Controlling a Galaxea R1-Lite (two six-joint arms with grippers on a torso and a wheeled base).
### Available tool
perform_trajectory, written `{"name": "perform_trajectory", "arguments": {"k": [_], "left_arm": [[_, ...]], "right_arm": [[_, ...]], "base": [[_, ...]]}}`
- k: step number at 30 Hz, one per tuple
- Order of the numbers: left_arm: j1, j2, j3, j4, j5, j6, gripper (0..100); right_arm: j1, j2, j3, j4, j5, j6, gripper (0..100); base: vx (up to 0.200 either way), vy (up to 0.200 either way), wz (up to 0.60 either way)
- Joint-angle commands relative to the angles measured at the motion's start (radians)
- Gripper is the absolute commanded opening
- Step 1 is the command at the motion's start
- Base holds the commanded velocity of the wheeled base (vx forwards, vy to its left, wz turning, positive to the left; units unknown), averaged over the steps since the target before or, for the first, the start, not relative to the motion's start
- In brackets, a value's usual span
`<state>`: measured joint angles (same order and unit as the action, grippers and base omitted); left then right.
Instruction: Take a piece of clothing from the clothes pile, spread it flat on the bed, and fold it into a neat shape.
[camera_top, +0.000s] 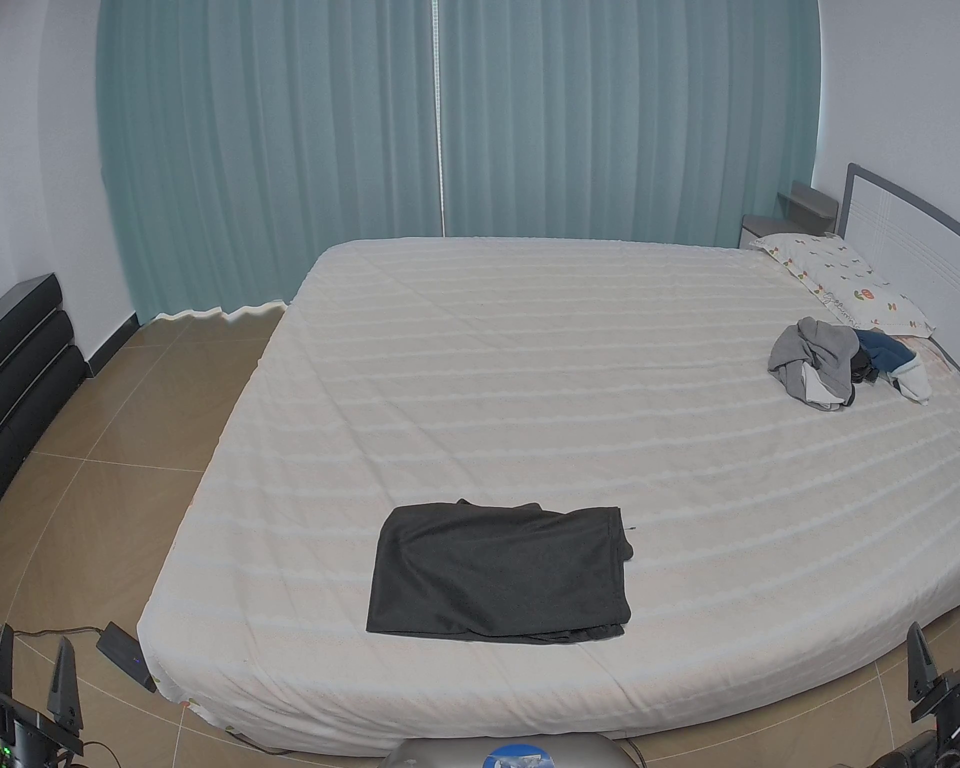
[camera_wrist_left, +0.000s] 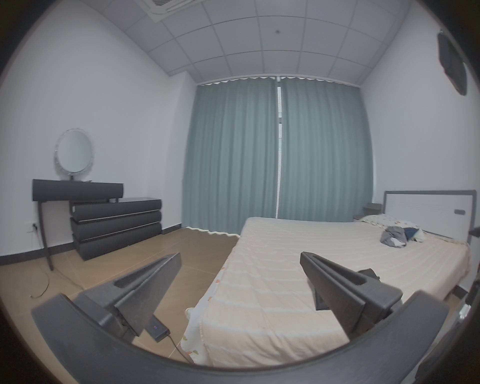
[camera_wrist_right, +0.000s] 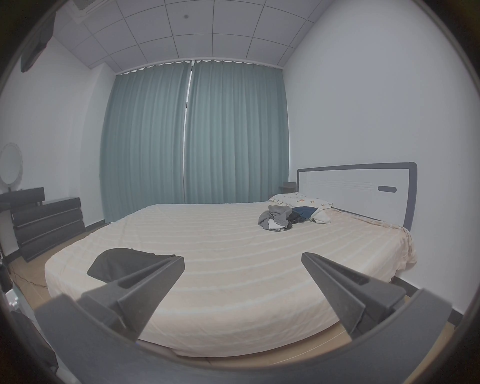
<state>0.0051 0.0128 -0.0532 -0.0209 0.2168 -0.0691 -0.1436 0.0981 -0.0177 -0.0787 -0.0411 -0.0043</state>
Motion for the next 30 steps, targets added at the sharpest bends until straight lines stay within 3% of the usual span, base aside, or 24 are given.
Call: {"name": "perform_trajectory", "arguments": {"k": [1,6,11,15,18,19,20,22,25,30], "left_arm": [[0.001,-0.013,0.05,-0.025,-0.047,0.023,100],[0.001,-0.008,0.052,0.015,-0.194,0.035,100],[0.003,-0.008,0.052,0.022,-0.203,0.055,100],[0.003,-0.008,0.05,0.021,-0.205,0.055,100],[0.003,-0.01,0.05,0.022,-0.205,0.055,100],[0.003,-0.01,0.052,0.022,-0.201,0.042,100],[0.001,-0.01,0.05,0.022,-0.201,0.04,100],[0.003,-0.01,0.05,0.021,-0.201,0.045,100],[0.003,-0.01,0.05,0.021,-0.205,0.054,100],[0.003,-0.01,0.05,0.021,-0.211,0.051,100]], "right_arm": [[-0.001,0.005,0.018,0.002,0.009,0.02,100],[-0.001,0.006,0.018,0.007,0.012,0.012,100],[-0.001,0.006,0.018,0.005,0.03,0.007,100],[-0.001,0.006,0.018,0.004,0.055,0.084,100],[-0.002,0.005,0.016,0.002,0.05,-0.011,100],[-0.001,0.003,0.016,-0.003,0.055,-0.108,100],[-0.001,0.005,0.016,-0.001,0.059,-0.112,100],[-0.001,0.003,0.016,-0.001,0.086,-0.076,100],[-0.001,0.003,0.016,0.0,0.214,0.069,100],[-0.001,0.005,0.018,-0.107,0.283,0.004,100]], "base": [[0.0,0.0,0.0],[0.0,0.0,0.0],[0.0,0.0,0.0],[0.0,0.0,0.0],[0.0,0.0,0.0],[0.0,0.0,0.0],[0.0,0.0,0.0],[0.0,0.0,0.0],[0.0,0.0,0.0],[0.0,0.0,0.0]]}}
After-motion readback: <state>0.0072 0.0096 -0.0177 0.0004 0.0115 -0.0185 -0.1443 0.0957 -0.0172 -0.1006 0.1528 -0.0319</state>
